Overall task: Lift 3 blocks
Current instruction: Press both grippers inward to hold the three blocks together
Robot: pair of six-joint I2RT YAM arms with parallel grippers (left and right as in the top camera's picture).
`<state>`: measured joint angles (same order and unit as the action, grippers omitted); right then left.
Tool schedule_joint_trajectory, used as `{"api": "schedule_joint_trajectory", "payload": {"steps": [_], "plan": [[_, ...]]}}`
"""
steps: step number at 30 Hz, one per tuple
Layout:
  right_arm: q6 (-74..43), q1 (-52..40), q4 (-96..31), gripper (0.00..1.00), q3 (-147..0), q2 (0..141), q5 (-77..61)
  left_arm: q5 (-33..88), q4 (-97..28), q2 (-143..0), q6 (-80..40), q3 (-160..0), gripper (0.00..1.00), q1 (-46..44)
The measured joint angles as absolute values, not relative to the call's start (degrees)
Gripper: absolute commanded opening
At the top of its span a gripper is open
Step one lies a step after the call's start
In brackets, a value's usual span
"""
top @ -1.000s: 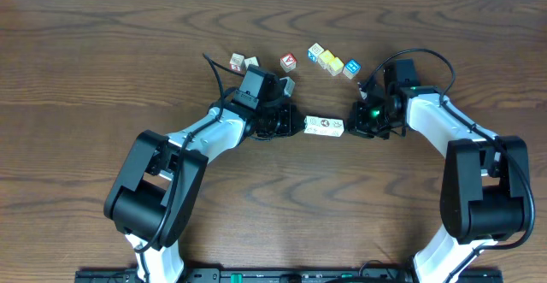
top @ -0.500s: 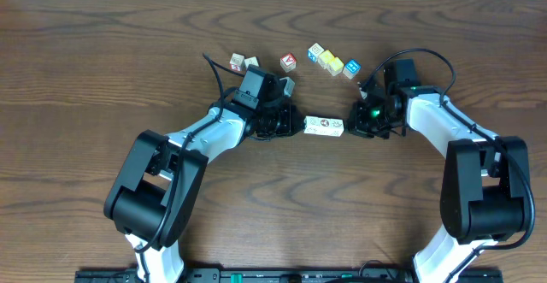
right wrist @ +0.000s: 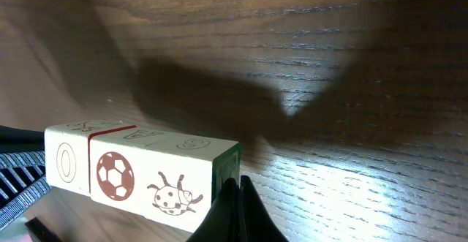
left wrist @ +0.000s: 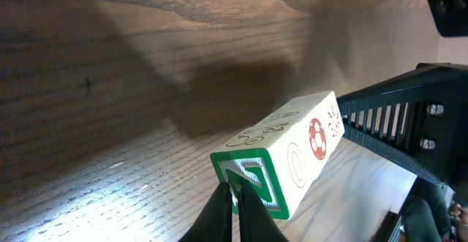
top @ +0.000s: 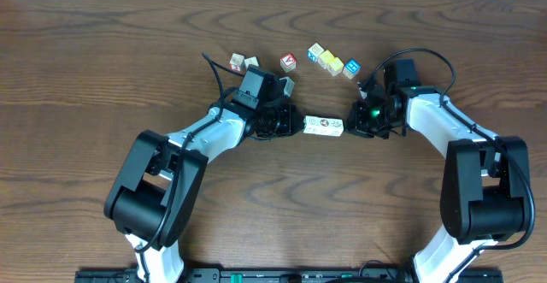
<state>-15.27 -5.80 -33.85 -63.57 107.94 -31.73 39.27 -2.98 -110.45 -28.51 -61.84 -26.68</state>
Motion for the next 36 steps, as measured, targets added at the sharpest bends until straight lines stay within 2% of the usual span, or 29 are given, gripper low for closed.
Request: {"api": "schedule_joint_trajectory", "payload": {"steps": [36], "plan": [[-15.3,-7.3,-34.6,0.01,-63.7,103.0,-29.0,39.1,-5.0,-107.3,-28.5,-61.5,0.07,-26.3]]}}
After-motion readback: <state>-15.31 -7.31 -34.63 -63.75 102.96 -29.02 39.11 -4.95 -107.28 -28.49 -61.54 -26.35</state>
